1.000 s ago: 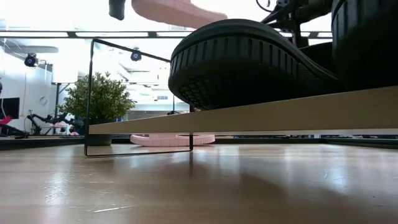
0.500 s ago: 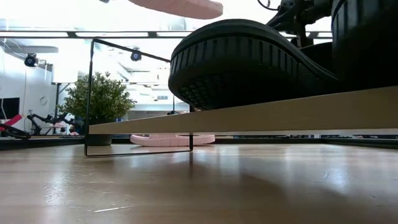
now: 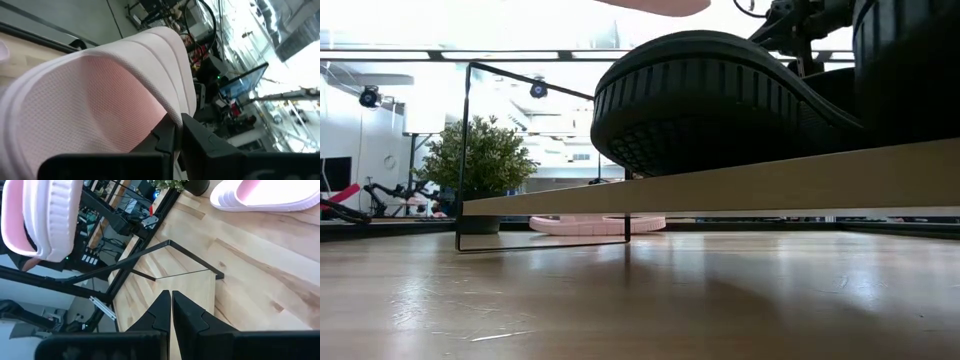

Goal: Pick and place slides into the shelf
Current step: Put the bottom pink slipper on the shelf beside the black slipper

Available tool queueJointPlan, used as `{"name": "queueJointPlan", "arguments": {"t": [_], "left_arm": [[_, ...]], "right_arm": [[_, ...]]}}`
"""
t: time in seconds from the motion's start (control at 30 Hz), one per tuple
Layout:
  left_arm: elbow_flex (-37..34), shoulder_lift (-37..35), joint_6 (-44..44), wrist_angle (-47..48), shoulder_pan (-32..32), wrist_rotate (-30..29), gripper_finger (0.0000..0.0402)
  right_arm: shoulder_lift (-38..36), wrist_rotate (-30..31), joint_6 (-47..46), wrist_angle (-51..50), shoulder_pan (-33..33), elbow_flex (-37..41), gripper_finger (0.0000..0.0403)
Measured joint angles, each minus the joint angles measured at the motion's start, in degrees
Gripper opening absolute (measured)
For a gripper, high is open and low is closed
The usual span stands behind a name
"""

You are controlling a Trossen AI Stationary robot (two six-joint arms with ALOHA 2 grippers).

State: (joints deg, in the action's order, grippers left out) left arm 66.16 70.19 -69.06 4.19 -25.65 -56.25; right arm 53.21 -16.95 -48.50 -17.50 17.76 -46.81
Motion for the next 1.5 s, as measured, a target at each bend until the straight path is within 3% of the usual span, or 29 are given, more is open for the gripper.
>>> {"name": "queueJointPlan", "arguments": {"t": [0.17,0.5,0.97,1.2,1.5], "left_arm": [[0.24,2.24,-4.5,0.16,-4.37,-5.81,0.0001],[0.2,7.63,-13.5,1.33,-8.63,-10.75,0.0001],[0.16,11.31,-20.77,1.94,-11.3,-10.4,0.0001],[0.09,13.98,-31.8,8.67,-13.0,-10.35,0.0001],[0.03,17.18,-40.99,10.56,-13.57,-11.66,0.0001]], "right_arm": [[0.09,0.0,1.45,-0.21,0.02,-0.72,0.0009],[0.09,0.02,2.64,-0.3,0.04,-1.72,0.0009],[0.09,0.04,2.03,-0.28,0.04,-1.73,0.0009],[0.09,0.04,2.02,-0.29,0.05,-1.73,0.0009],[0.11,0.04,2.01,-0.28,0.04,-1.73,0.0009]]}}
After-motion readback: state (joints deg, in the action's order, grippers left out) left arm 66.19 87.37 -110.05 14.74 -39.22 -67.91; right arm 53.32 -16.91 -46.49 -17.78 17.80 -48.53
